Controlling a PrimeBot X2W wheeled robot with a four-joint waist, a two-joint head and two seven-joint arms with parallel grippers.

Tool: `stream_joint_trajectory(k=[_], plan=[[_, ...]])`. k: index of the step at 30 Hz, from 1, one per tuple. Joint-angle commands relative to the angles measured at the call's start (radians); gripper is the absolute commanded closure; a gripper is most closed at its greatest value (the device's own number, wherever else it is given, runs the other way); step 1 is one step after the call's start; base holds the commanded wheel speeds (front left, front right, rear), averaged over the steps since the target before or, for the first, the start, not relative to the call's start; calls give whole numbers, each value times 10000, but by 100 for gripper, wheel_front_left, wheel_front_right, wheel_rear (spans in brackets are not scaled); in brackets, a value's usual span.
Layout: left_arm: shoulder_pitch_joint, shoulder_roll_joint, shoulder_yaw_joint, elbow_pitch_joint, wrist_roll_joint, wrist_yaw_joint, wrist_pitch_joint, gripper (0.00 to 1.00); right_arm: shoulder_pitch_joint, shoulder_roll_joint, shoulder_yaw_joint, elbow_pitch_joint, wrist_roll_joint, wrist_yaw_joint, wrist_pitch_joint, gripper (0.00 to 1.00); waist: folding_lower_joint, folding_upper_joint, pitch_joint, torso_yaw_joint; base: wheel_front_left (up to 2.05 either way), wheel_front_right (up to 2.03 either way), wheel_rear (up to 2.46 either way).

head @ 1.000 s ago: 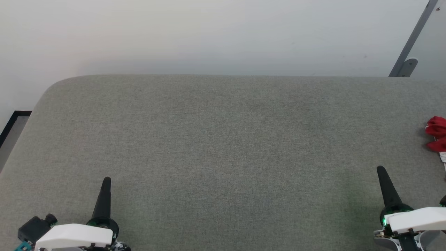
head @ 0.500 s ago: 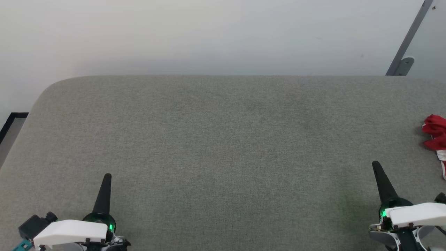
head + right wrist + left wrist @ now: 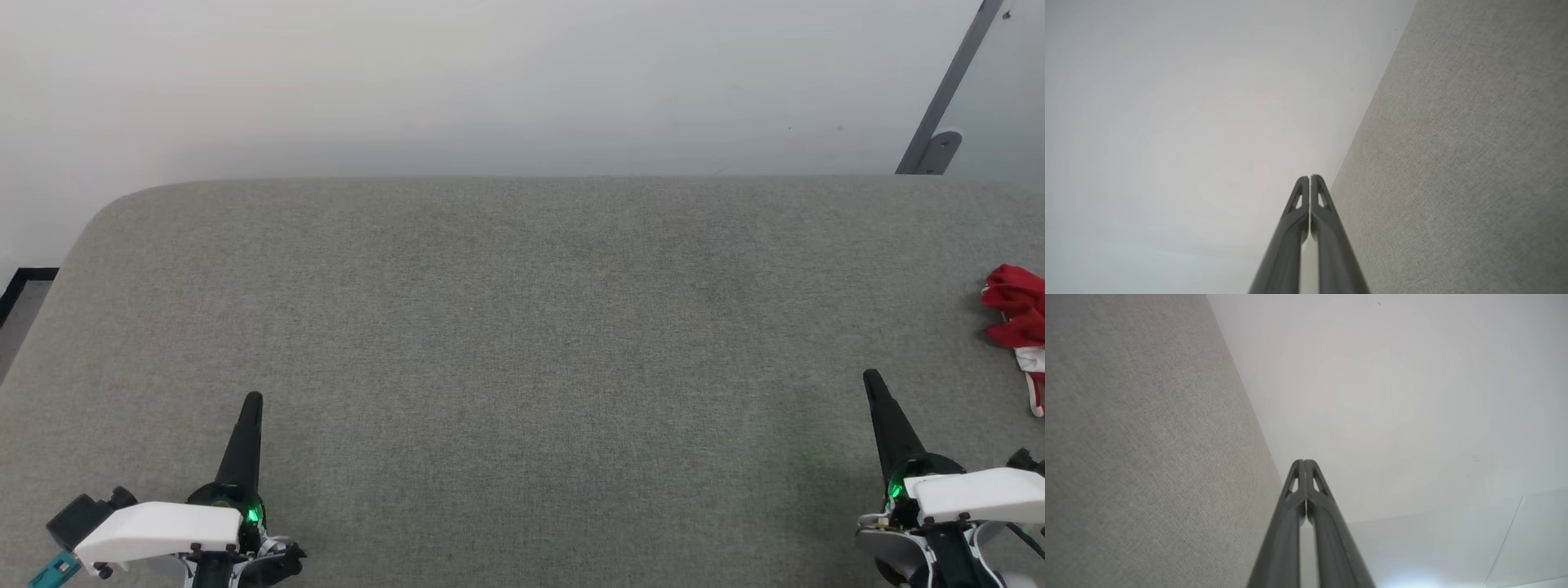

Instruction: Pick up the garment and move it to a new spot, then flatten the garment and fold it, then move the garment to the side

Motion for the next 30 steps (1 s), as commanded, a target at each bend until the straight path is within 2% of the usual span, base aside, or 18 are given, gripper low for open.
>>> stream_joint_trajectory(k=[1, 30], plan=[[-160, -16, 52, -4, -190, 15, 87, 100, -152, 32, -47, -17, 198, 2, 53, 100, 0, -1, 0, -9, 0, 0, 0], [-572, -180, 257, 257, -1969, 20, 658, 100, -487, 353, -70, 278, 1914, 2, 394, 100, 0, -1, 6, -216, 0, 0, 0]])
